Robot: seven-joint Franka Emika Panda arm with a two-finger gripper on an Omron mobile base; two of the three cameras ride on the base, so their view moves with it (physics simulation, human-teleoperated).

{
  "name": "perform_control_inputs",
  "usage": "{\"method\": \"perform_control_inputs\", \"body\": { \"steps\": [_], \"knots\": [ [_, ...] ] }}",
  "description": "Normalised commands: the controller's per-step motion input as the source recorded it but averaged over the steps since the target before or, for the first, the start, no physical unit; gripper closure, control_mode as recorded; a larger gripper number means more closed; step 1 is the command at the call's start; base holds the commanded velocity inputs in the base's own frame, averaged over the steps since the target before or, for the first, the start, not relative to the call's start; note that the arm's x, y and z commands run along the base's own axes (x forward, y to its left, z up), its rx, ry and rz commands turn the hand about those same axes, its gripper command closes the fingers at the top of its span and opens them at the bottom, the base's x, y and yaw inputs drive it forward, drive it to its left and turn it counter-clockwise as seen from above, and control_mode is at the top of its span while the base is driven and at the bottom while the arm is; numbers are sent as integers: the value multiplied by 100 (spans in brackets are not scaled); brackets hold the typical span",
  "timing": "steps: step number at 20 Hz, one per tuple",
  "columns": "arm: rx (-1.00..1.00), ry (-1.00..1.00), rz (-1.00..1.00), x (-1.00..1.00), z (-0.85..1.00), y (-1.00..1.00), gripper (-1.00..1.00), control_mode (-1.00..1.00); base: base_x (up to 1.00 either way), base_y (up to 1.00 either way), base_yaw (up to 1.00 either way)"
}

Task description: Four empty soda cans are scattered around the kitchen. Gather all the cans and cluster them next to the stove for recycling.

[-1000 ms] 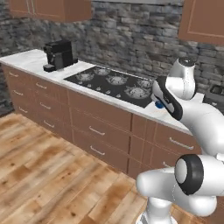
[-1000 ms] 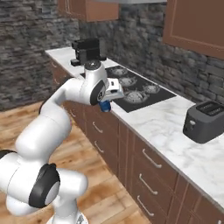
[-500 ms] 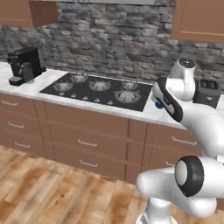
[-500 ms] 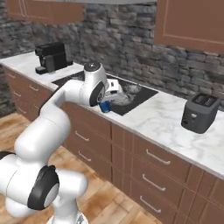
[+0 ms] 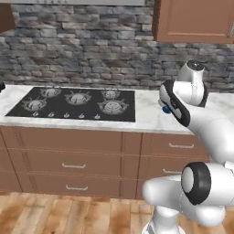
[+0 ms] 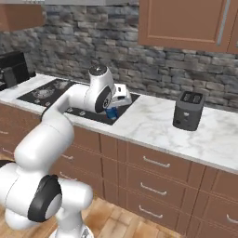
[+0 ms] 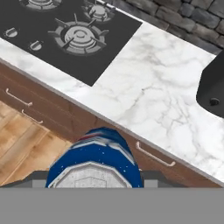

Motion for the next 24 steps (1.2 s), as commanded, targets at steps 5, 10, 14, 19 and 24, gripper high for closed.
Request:
{"method": "perform_control_inputs", "body": {
  "steps": [5, 10, 14, 19, 24],
  "knots": [
    [0, 0, 0, 0, 0, 0, 100, 100, 62, 1, -36],
    [0, 0, 0, 0, 0, 0, 100, 100, 66, 26, -20],
    [0, 0, 0, 0, 0, 0, 100, 100, 58, 26, -6],
    [0, 0, 0, 0, 0, 0, 100, 100, 56, 2, 4],
    [0, 0, 0, 0, 0, 0, 100, 100, 41, 0, 7]
  ]
}}
